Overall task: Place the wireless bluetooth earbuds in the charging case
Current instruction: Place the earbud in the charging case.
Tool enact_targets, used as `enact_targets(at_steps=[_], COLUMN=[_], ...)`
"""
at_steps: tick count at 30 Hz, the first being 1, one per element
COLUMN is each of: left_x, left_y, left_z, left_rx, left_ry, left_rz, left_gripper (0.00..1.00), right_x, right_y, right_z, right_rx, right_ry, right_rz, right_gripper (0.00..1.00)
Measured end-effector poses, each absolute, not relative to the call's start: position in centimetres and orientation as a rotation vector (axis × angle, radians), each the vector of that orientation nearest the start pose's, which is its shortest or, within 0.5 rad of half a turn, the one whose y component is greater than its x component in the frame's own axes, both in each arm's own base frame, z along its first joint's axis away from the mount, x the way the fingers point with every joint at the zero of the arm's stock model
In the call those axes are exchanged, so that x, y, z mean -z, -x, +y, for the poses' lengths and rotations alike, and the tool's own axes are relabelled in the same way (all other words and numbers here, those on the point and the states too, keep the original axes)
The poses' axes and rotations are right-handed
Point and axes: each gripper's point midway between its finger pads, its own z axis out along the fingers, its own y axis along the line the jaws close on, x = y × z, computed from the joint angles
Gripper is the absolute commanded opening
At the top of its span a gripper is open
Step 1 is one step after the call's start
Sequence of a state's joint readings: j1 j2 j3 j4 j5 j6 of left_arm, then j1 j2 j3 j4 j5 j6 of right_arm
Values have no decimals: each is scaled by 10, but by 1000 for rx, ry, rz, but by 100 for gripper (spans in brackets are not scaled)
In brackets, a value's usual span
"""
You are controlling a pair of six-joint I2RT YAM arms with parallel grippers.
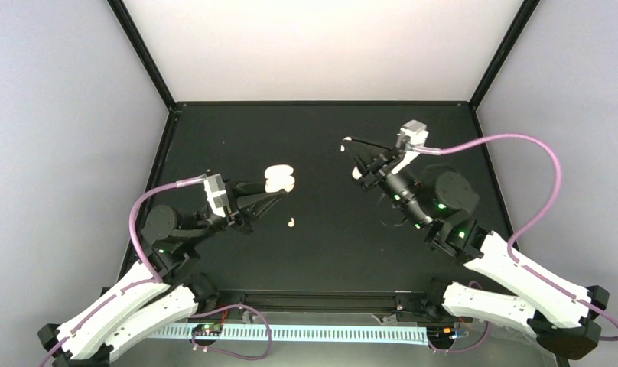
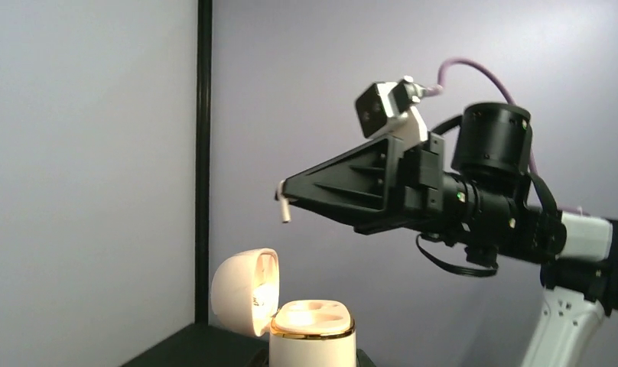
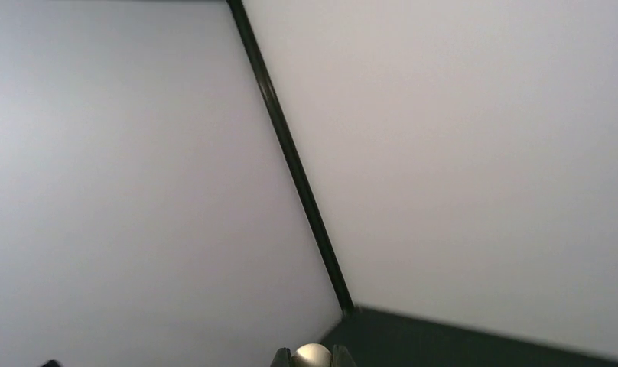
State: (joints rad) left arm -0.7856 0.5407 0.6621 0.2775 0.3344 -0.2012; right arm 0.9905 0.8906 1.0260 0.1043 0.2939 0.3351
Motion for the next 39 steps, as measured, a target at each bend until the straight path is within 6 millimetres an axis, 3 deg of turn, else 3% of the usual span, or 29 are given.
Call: enact_targets(at_steps=[7, 15, 28, 39], left_x=[-477, -498, -485, -473], left_y=[-139, -126, -113, -108], left_z=[-228, -236, -246, -249], left_rx=[1076, 1107, 1219, 1285], left_ry=[-660, -717, -757, -768], left_rz=[945, 770, 619, 613], left_gripper=[2, 2, 1, 2], right_x=[-530, -557, -558, -539], right_y=[-181, -149, -112, -92], right_z=[221, 225, 241, 263], right_rx=[-981, -1030, -1110, -1135], right_ry=[273, 410, 605, 721], right_rz=[1106, 913, 800, 778], right_gripper=[1, 1, 1, 1])
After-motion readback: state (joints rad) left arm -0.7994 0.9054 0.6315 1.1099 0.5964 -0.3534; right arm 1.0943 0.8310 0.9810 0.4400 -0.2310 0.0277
